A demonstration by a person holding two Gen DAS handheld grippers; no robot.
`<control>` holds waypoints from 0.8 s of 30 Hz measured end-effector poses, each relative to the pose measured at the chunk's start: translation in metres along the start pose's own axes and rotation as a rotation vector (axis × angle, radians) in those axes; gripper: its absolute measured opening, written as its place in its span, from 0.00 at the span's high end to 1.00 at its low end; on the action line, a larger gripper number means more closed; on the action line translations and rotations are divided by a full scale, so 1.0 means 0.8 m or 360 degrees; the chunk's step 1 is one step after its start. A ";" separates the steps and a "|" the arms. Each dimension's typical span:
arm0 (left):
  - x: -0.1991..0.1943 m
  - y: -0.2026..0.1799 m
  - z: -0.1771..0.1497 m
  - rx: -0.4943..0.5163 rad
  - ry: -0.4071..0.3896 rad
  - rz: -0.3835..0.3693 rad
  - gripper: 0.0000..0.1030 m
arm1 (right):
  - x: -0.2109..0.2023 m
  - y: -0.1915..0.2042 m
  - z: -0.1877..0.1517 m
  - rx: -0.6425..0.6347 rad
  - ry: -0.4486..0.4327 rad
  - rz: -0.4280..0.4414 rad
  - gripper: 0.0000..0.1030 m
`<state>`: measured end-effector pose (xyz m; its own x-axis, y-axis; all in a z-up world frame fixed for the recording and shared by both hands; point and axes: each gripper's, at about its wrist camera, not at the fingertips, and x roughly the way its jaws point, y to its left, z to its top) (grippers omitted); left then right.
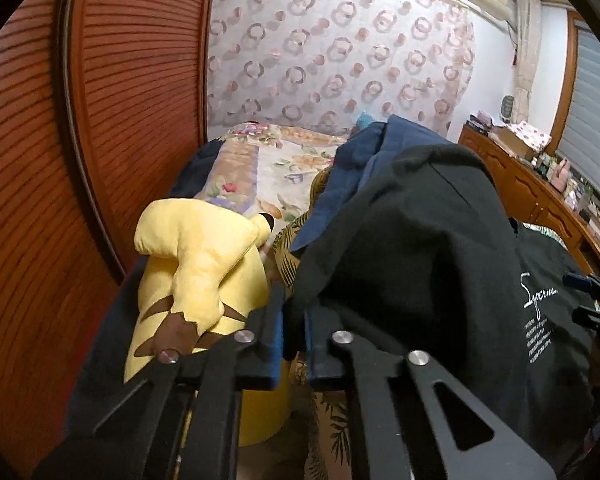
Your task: Fold small clothes
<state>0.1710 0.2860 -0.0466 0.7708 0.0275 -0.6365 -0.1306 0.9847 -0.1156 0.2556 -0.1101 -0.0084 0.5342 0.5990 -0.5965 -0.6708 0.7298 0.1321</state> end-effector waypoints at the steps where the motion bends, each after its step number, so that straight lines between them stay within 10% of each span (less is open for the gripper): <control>1: -0.006 -0.003 0.002 0.0010 -0.0007 0.0013 0.94 | 0.000 0.000 -0.001 0.0000 -0.0002 0.0000 0.00; 10: -0.085 -0.080 0.069 0.0176 -0.0185 -0.0096 0.95 | -0.018 0.000 -0.008 0.0022 -0.0055 -0.0001 0.00; 17: -0.078 -0.182 0.119 0.0368 -0.0076 -0.0239 0.94 | -0.045 -0.004 -0.017 0.0082 -0.0142 -0.0026 0.00; 24: -0.078 -0.225 0.102 0.0483 -0.0037 -0.0322 0.63 | -0.058 0.002 -0.039 0.0129 -0.0169 -0.0067 0.00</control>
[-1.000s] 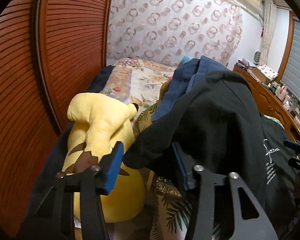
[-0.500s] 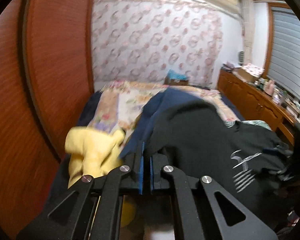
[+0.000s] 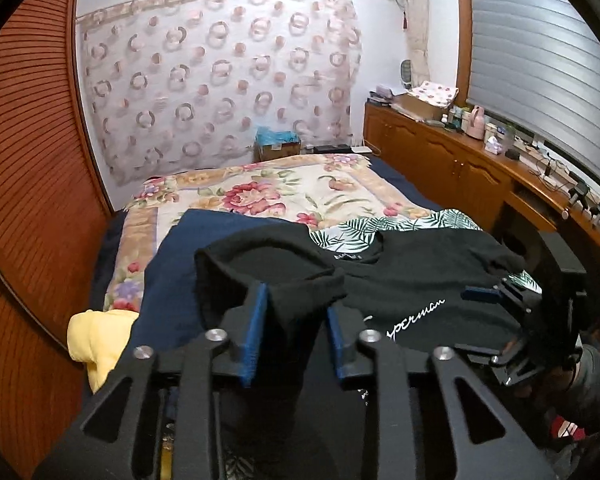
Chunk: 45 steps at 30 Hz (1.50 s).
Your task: Fold small clothes
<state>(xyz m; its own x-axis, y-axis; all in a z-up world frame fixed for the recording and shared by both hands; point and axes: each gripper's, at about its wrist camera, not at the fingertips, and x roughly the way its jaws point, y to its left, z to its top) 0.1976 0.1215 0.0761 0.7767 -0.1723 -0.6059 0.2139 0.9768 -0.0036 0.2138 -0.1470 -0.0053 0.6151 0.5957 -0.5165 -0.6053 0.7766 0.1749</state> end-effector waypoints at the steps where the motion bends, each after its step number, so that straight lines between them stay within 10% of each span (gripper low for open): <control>1: -0.001 0.003 -0.003 -0.0006 -0.0001 0.0008 0.59 | -0.001 0.002 0.000 0.0004 0.0002 -0.0002 0.00; 27: 0.032 0.048 -0.105 -0.0268 0.0020 0.0045 0.46 | 0.038 0.021 0.016 -0.0047 0.0091 0.0071 0.00; 30: 0.044 0.046 -0.095 -0.0241 0.0005 -0.0006 0.63 | 0.034 0.018 0.014 -0.0034 0.0092 0.0054 0.00; 32: 0.050 0.043 -0.093 -0.0220 0.0021 0.0030 0.93 | 0.029 0.014 0.013 -0.0024 0.0088 0.0041 0.00; 36: 0.032 0.027 -0.092 -0.0187 -0.0025 -0.0024 0.94 | 0.022 0.004 0.010 0.0003 0.0078 0.0017 0.00; 41: 0.010 -0.013 -0.096 -0.0105 0.0033 -0.0162 0.90 | 0.025 0.001 0.008 0.0049 0.0093 0.0014 0.00; 45: 0.010 -0.039 -0.107 -0.0080 0.0087 -0.0240 0.60 | 0.026 0.001 0.009 0.0058 0.0095 0.0024 0.00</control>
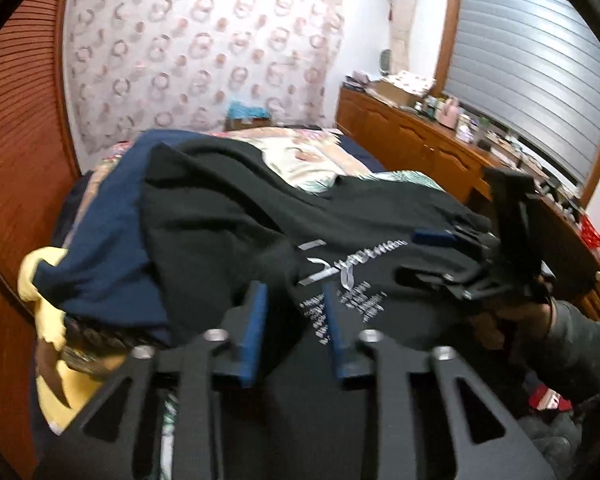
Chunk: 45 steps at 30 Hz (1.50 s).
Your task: Fold small clothes
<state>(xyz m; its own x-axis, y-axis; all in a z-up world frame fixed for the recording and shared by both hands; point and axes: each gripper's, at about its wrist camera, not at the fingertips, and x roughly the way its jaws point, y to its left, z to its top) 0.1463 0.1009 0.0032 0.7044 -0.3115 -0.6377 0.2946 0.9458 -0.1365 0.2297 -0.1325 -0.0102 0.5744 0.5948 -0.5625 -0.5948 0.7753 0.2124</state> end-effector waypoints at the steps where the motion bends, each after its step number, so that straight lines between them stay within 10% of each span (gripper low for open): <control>1: 0.000 -0.003 -0.003 -0.0001 0.0001 -0.0009 0.54 | 0.000 0.001 0.000 0.0000 0.0000 0.0002 0.00; 7: -0.006 -0.004 -0.005 -0.0027 -0.0043 0.0084 0.21 | -0.004 -0.001 0.000 -0.0003 -0.0001 -0.0002 0.00; 19: 0.011 0.026 -0.019 -0.0133 -0.0015 0.0342 0.21 | -0.002 -0.002 0.005 -0.0015 0.0009 0.0043 0.04; 24: 0.019 0.040 -0.029 -0.0174 -0.0008 0.0398 0.21 | 0.031 0.008 0.025 -0.0078 0.0074 0.0216 0.44; 34: 0.045 0.062 -0.053 -0.0252 0.0052 0.0456 0.21 | 0.128 0.016 0.051 -0.0123 0.0309 0.0339 0.65; 38: 0.046 0.063 -0.057 -0.0253 0.0055 0.0471 0.21 | 0.132 0.013 0.056 -0.0139 0.0317 0.0357 0.92; 45: 0.042 0.054 -0.052 -0.0229 -0.0003 0.0486 0.21 | 0.091 -0.006 0.077 -0.0142 0.0150 0.0249 0.97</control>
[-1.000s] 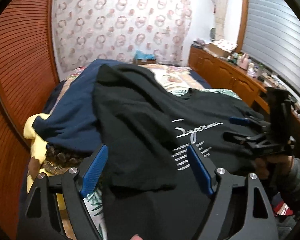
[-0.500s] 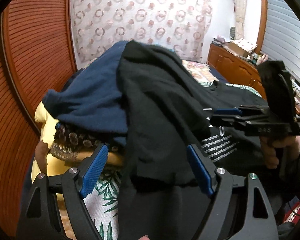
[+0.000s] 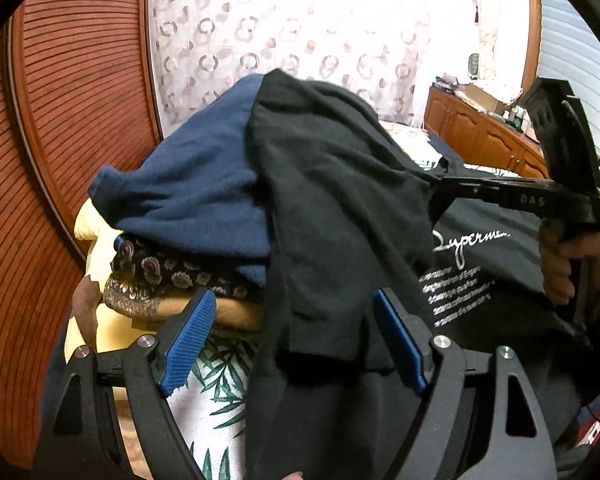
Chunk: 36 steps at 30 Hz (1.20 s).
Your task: Fold small clothes
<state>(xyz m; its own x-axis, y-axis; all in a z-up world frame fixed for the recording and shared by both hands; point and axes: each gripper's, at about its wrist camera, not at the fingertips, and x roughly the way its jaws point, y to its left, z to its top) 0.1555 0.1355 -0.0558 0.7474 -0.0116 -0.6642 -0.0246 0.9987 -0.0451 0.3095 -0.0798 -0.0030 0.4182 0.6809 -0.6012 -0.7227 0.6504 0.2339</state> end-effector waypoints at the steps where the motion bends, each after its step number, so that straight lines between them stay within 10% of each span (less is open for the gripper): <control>1: -0.002 0.000 0.002 0.0002 -0.0011 -0.0002 0.21 | -0.002 -0.001 0.000 -0.0009 -0.0005 -0.0023 0.97; 7: -0.011 -0.018 0.018 0.0043 -0.0082 -0.0028 0.21 | -0.012 -0.006 -0.008 0.0008 -0.0025 -0.0128 0.92; 20: 0.035 -0.145 0.064 0.0257 -0.0094 -0.0254 0.21 | -0.185 -0.051 -0.092 0.0196 -0.0215 -0.0404 0.40; 36: 0.141 -0.316 0.076 0.0596 0.0169 -0.0470 0.21 | -0.316 -0.163 -0.209 0.0615 -0.0162 -0.0888 0.40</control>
<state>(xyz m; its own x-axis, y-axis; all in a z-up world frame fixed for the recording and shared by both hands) 0.2862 -0.1151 -0.0741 0.6143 -0.2826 -0.7368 0.4335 0.9010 0.0158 0.2060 -0.3932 -0.0095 0.7343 0.2251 -0.6404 -0.1437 0.9736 0.1775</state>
